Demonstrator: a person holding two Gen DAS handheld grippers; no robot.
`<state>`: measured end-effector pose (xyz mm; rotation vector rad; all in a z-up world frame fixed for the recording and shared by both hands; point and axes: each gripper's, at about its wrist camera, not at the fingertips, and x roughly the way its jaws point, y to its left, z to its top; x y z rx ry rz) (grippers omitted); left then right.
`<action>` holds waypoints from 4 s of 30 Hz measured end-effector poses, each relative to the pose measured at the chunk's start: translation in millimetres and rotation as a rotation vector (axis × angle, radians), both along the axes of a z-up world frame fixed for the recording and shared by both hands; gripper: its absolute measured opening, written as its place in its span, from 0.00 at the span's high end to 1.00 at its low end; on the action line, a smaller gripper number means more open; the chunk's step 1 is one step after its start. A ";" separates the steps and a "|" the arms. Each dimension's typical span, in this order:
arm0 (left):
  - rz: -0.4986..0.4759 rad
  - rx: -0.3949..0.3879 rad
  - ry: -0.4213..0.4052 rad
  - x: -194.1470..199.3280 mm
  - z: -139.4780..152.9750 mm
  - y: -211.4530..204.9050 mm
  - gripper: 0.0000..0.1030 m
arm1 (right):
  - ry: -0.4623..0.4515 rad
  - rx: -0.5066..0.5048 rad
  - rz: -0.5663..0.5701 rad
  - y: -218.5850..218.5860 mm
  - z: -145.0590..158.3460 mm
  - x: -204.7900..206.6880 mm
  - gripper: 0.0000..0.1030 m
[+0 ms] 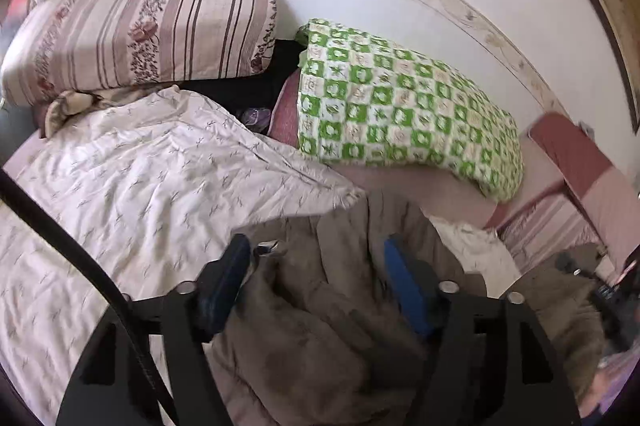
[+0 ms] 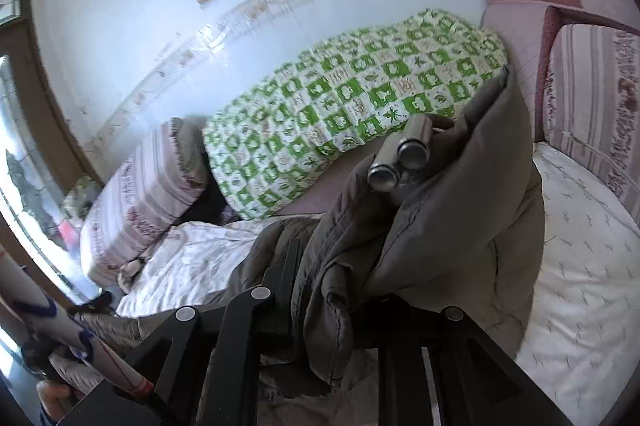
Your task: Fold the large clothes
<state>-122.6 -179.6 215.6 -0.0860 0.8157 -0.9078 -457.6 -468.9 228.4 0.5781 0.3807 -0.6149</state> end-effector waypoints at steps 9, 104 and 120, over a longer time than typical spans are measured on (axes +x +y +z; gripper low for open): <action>0.035 -0.072 0.020 71.3 14.8 -25.7 0.32 | 0.089 0.069 -0.075 -83.2 -43.7 72.7 0.83; 0.102 0.318 -0.013 -14.7 -188.3 -32.4 0.04 | 0.415 0.013 0.036 -8.3 -193.7 58.7 0.35; -0.053 0.405 -0.230 -83.7 -173.7 -65.8 0.04 | 0.384 -0.056 0.243 63.9 -181.6 91.6 0.28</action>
